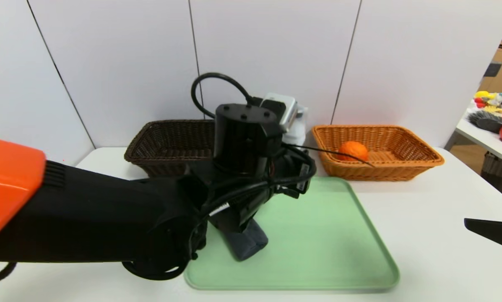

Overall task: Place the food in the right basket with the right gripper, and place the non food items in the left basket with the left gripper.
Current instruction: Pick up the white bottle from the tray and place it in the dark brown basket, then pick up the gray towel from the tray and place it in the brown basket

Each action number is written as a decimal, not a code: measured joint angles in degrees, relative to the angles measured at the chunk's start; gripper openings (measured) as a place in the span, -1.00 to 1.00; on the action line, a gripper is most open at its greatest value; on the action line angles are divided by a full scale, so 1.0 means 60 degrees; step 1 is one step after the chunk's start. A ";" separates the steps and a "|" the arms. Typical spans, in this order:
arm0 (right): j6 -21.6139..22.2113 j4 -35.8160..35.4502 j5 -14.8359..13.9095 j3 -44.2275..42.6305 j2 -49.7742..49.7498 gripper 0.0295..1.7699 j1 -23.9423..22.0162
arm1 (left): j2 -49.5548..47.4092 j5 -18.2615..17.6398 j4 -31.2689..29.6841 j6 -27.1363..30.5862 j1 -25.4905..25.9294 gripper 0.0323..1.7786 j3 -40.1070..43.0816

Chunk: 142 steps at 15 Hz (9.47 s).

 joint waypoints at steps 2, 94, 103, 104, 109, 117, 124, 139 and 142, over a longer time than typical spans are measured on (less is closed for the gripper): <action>0.0010 0.0024 -0.0004 0.0028 -0.0033 0.92 -0.0020 | -0.0309 0.0152 0.0725 -0.0004 0.0427 -0.34 -0.0547; -0.1227 -0.0500 -0.0146 0.0382 0.0703 0.92 -0.1701 | 0.1888 -0.0918 1.3958 -0.9190 0.1089 0.90 -0.5250; -0.1213 -0.0506 -0.0004 0.0593 0.0642 0.92 -0.1715 | 0.2448 -0.0914 1.4019 -0.9234 0.1122 0.90 -0.5793; -0.1213 -0.0506 -0.0004 0.0593 0.0642 0.92 -0.1711 | 0.2477 -0.0910 1.4023 -0.9230 0.1122 0.90 -0.5819; -0.1217 -0.0514 -0.0033 0.0593 0.0642 0.92 -0.1715 | 0.2633 -0.0888 1.4029 -0.9188 0.1122 0.29 -0.5837; -0.1213 -0.0514 -0.0030 0.0630 0.0642 0.92 -0.1715 | 0.2320 -0.0878 1.4249 -0.8978 0.1120 -0.73 -0.6014; -0.1195 -0.0518 -0.0033 0.0740 0.0628 0.92 -0.1715 | 0.0827 -0.0813 1.5039 -0.8385 0.1138 -0.73 -0.6839; -0.1217 -0.0522 -0.0022 0.0735 0.0417 0.92 -0.1709 | 0.1120 0.0018 1.2016 -0.3332 0.5921 -0.73 -0.7635; -0.1213 -0.0536 -0.0037 0.0725 0.0354 0.92 -0.1715 | 0.1585 0.0014 1.1870 -0.3312 0.6028 -0.73 -0.7639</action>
